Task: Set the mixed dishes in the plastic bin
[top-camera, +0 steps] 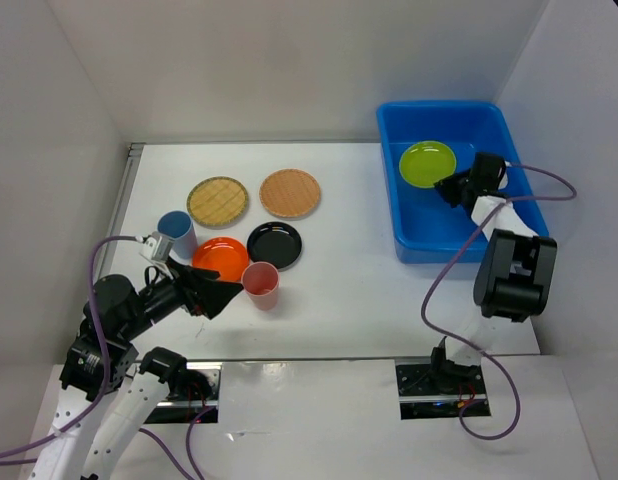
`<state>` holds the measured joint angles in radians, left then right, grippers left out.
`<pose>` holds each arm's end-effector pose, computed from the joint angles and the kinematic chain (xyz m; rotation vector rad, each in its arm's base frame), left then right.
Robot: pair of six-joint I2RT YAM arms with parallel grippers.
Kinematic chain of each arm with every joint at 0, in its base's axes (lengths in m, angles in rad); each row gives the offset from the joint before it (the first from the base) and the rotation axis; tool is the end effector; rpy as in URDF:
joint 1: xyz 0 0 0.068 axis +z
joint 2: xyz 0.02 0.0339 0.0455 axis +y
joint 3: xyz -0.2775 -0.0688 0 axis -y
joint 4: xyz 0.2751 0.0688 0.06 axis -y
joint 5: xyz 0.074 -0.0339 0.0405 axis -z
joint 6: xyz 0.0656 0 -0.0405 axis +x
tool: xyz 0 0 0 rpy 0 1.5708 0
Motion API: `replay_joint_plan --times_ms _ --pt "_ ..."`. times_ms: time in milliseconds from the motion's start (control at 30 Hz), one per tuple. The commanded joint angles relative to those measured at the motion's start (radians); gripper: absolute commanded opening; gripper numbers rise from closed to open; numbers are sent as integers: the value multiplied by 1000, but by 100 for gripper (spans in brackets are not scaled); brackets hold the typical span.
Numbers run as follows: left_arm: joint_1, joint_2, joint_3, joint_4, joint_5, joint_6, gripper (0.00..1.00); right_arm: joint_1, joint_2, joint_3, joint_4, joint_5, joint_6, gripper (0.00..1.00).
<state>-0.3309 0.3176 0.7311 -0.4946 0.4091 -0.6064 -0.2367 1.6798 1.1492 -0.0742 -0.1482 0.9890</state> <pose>0.1031 -0.0630 0.3548 0.0898 1.7513 -1.0361 0.4223 -0.0919 0.2229 1.2102 1.8718 0.5829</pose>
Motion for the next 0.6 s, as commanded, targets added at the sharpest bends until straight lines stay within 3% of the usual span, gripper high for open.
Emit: replay_joint_plan --times_ms 0,433,567 --pt "-3 -18 21 22 -18 10 100 -15 61 99 65 -39 -30 0" --pt "-3 -28 21 22 -52 10 100 -44 293 179 2 -4 -30 0" --pt "-3 -37 21 22 -52 10 100 -44 316 198 -47 18 -52 6"
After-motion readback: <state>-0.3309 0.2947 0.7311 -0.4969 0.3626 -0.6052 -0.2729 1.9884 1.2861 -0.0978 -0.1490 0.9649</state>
